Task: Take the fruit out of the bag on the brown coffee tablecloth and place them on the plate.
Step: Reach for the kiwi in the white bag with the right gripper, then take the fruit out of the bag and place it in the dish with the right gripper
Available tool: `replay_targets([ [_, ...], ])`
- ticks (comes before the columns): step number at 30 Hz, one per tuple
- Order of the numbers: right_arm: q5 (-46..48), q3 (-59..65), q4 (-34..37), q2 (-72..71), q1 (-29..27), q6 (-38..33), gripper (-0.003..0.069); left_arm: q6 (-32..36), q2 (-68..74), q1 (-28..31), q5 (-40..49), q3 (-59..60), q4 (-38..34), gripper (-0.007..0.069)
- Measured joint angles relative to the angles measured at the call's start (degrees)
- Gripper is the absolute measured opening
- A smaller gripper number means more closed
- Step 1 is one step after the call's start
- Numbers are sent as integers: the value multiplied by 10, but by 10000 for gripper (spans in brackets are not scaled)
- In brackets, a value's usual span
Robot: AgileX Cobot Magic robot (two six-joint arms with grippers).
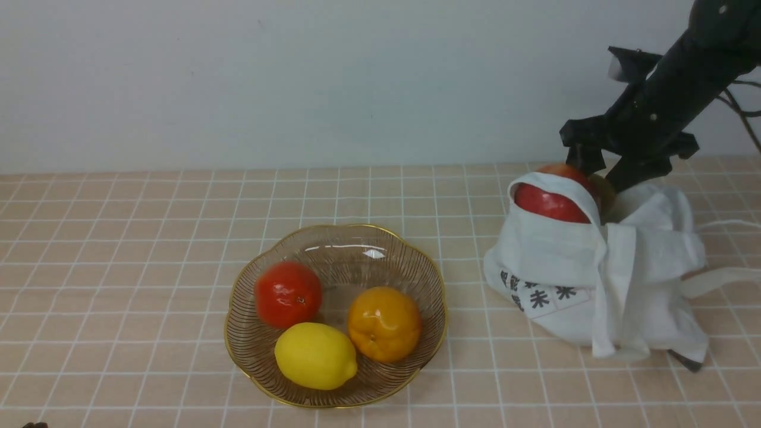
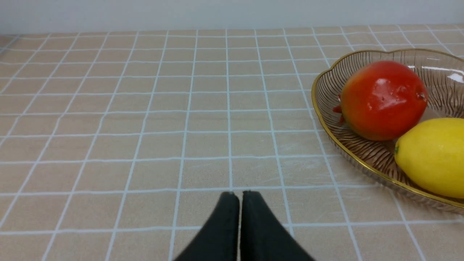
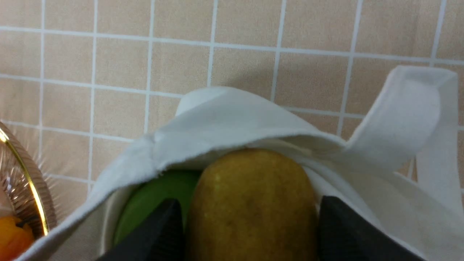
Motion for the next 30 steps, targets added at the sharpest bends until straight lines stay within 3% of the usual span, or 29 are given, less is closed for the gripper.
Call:
replay_targets([
  [12, 1, 0, -16, -9, 2, 14, 407, 0, 0, 0, 0, 0, 0, -8],
  [24, 7, 0, -14, -162, 2, 7, 407, 0, 0, 0, 0, 0, 0, -8],
  [30, 13, -1, 73, -255, 12, -30, 407, 0, 0, 0, 0, 0, 0, -8],
])
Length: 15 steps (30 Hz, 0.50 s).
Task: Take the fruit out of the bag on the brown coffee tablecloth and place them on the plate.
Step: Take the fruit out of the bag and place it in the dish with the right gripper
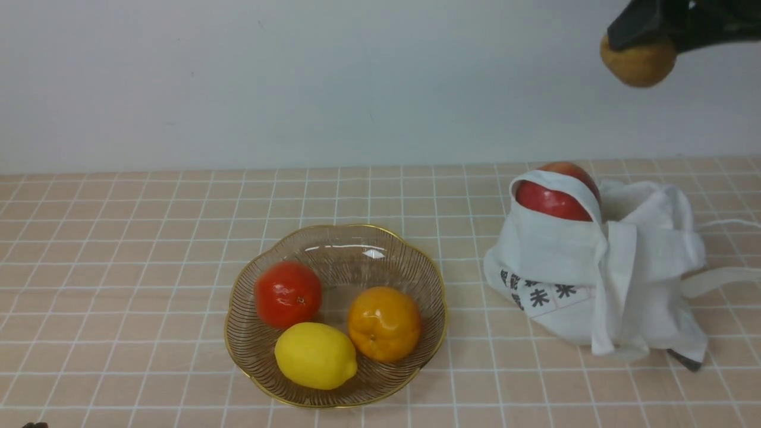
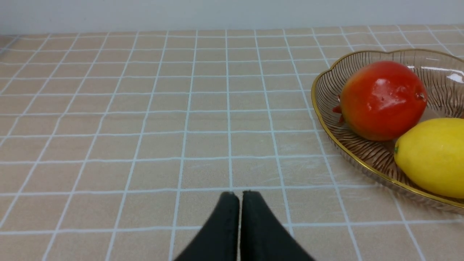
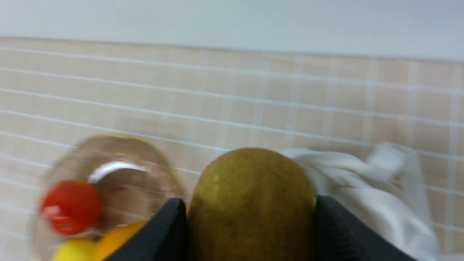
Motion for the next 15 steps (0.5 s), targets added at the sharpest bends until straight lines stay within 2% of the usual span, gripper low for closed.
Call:
replay_targets([
  [2, 1, -2, 42, -19, 35, -38, 407, 0, 0, 0, 0, 0, 0, -8],
  [5, 2, -3, 57, -17, 89, -65, 407, 0, 0, 0, 0, 0, 0, -8],
  [11, 2, -3, 30, 45, 213, -60, 407, 0, 0, 0, 0, 0, 0, -8],
  [15, -4, -3, 1, 114, 264, -45, 407, 0, 0, 0, 0, 0, 0, -8],
])
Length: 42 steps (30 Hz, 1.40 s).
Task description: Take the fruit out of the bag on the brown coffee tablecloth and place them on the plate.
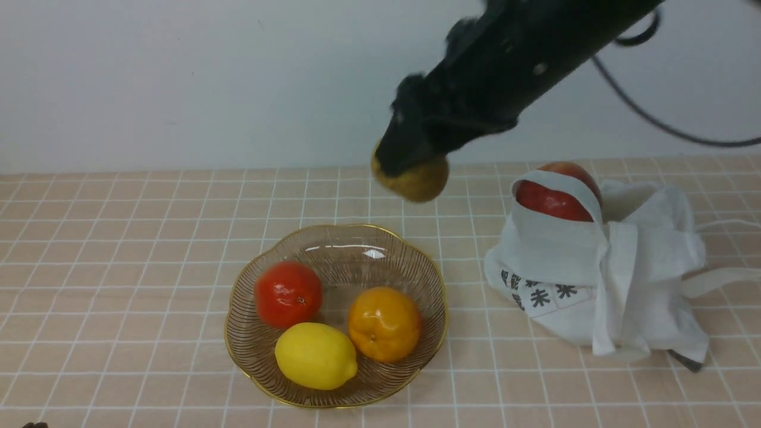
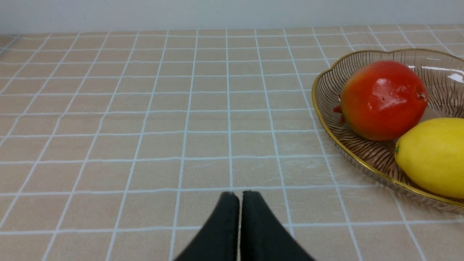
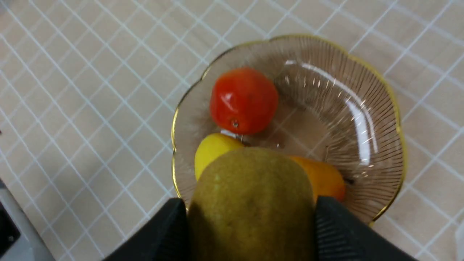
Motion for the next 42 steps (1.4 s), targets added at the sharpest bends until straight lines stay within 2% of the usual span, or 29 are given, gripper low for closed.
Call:
replay_targets([
  [8, -117, 0, -21, 120, 25, 29, 407, 0, 0, 0, 0, 0, 0, -8],
  [14, -160, 0, -23, 165, 25, 29, 423, 0, 0, 0, 0, 0, 0, -8],
  [22, -170, 0, -32, 179, 25, 29, 662, 0, 0, 0, 0, 0, 0, -8],
  [27, -122, -19, -73, 164, 25, 30, 678, 0, 0, 0, 0, 0, 0, -8],
  [31, -36, -82, -154, 113, 25, 59, 563, 0, 0, 0, 0, 0, 0, -8],
  [33, -13, -114, -201, 79, 25, 79, 482, 0, 0, 0, 0, 0, 0, -8],
  [36, -3, -158, -272, 2, 25, 108, 311, 0, 0, 0, 0, 0, 0, -8],
  [39, 2, -171, -325, -71, 25, 126, 173, 0, 0, 0, 0, 0, 0, -8],
  [40, 2, -172, -333, -77, 25, 130, 173, 0, 0, 0, 0, 0, 0, -8],
  [41, 7, -174, -366, -135, 25, 152, 73, 0, 0, 0, 0, 0, 0, -8],
  [42, 8, -174, -366, -140, 25, 152, 65, 0, 0, 0, 0, 0, 0, -8],
])
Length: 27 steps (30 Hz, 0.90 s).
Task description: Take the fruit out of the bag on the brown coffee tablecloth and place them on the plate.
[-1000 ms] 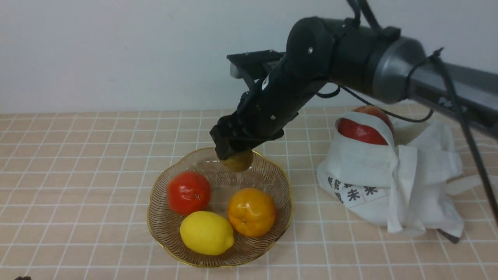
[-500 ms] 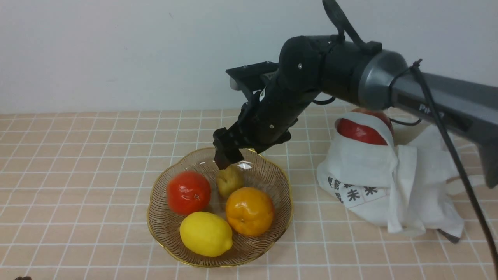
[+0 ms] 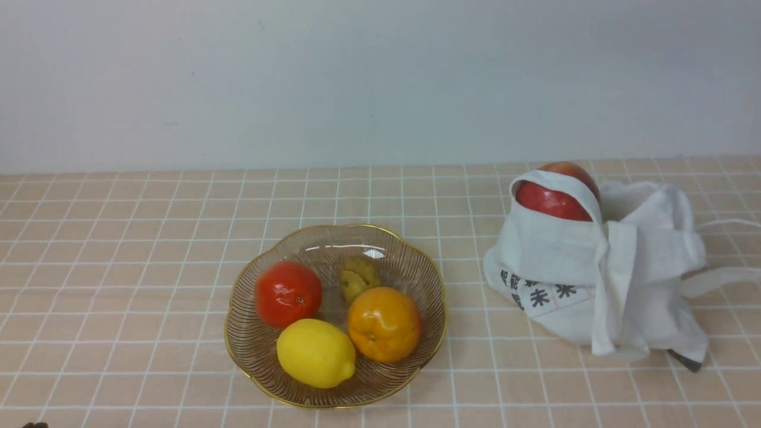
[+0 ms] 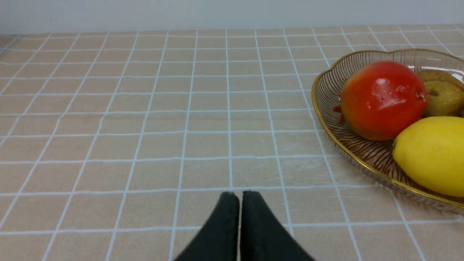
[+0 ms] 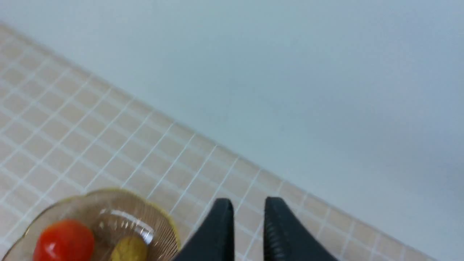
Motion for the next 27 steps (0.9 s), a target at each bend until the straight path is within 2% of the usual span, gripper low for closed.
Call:
replay_targets([
  [1, 2, 3, -20, -41, 0, 19, 24, 0, 0, 0, 0, 0, 0, -8],
  [3, 3, 22, -35, -108, 0, 44, -3, 0, 0, 0, 0, 0, 0, -8],
  [7, 3, 95, -49, -238, 0, 74, -13, 0, 0, 0, 0, 0, 0, -8],
  [10, -13, 212, -55, -371, 0, 104, -13, 0, 0, 0, 0, 0, 0, -8],
  [11, -37, 262, -56, -421, 0, 114, -13, 0, 0, 0, 0, 0, 0, -8],
  [13, -141, 405, -58, -547, 0, 141, -14, 0, 0, 0, 0, 0, 0, -8],
  [14, -141, 405, -58, -547, 0, 142, -14, 0, 0, 0, 0, 0, 0, -8],
  [20, -411, 734, -38, -832, 0, 186, -14, 0, 0, 0, 0, 0, 0, -8],
  [23, -543, 856, -36, -908, 0, 205, -14, 0, 0, 0, 0, 0, 0, -8],
  [27, -598, 943, -34, -915, 0, 210, -14, 0, 0, 0, 0, 0, 0, -8],
])
